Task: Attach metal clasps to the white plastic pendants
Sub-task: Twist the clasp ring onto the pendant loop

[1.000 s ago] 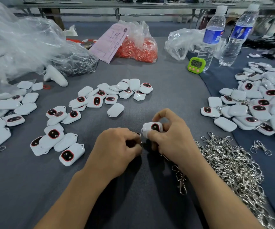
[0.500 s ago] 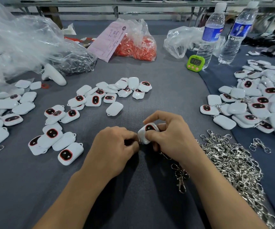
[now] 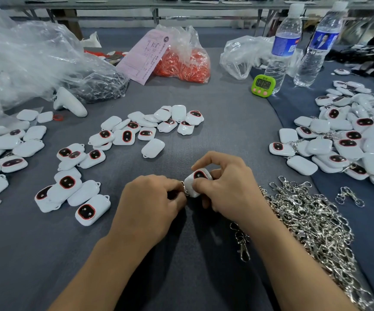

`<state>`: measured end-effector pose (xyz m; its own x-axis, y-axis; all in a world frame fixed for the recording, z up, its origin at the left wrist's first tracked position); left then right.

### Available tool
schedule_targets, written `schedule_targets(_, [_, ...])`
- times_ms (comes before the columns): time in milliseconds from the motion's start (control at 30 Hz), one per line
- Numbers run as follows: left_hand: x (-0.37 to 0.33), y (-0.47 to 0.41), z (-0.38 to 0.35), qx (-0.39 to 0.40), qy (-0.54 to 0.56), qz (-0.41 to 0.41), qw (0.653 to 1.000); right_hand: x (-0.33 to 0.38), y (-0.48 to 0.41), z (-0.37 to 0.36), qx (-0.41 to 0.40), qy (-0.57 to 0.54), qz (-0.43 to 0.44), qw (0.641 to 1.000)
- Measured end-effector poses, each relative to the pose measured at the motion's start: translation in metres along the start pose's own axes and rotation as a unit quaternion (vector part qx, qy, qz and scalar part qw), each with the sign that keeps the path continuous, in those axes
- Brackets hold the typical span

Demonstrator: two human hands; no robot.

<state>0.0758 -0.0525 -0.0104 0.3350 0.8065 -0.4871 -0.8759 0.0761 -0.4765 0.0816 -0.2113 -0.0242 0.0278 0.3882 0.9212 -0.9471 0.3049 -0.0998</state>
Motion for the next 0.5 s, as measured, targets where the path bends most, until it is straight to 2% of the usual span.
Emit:
schedule_targets(200, [-0.003,0.001,0.001,-0.019,-0.029,-0.012,0.999,0.003,0.001,-0.001,-0.011,0.021,0.021,0.999])
schedule_targets(300, [-0.001,0.001,0.001,-0.030,-0.031,-0.003,0.999,-0.001,0.002,-0.002,-0.005,0.004,0.001,1.000])
schedule_targets(400, [0.002,0.000,0.004,-0.057,-0.002,0.026,0.998,-0.006,0.000,-0.003,-0.008,-0.051,-0.045,0.998])
schedule_targets(500, [0.006,-0.003,0.008,-0.081,0.089,0.077,0.990,-0.012,-0.003,-0.002,-0.007,-0.157,-0.115,0.981])
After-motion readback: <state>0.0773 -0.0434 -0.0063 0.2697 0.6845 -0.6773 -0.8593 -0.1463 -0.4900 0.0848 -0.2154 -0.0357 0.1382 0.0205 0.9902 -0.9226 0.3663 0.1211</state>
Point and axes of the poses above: each hand's wrist, its own y-axis away from the middle knuckle, its own z-axis out of the back of the hand, x = y × z, the point moved 7 cm from there along -y, towards the middle knuckle, and after that the axes turned 15 degrees about -x, right-handed, at the moved point
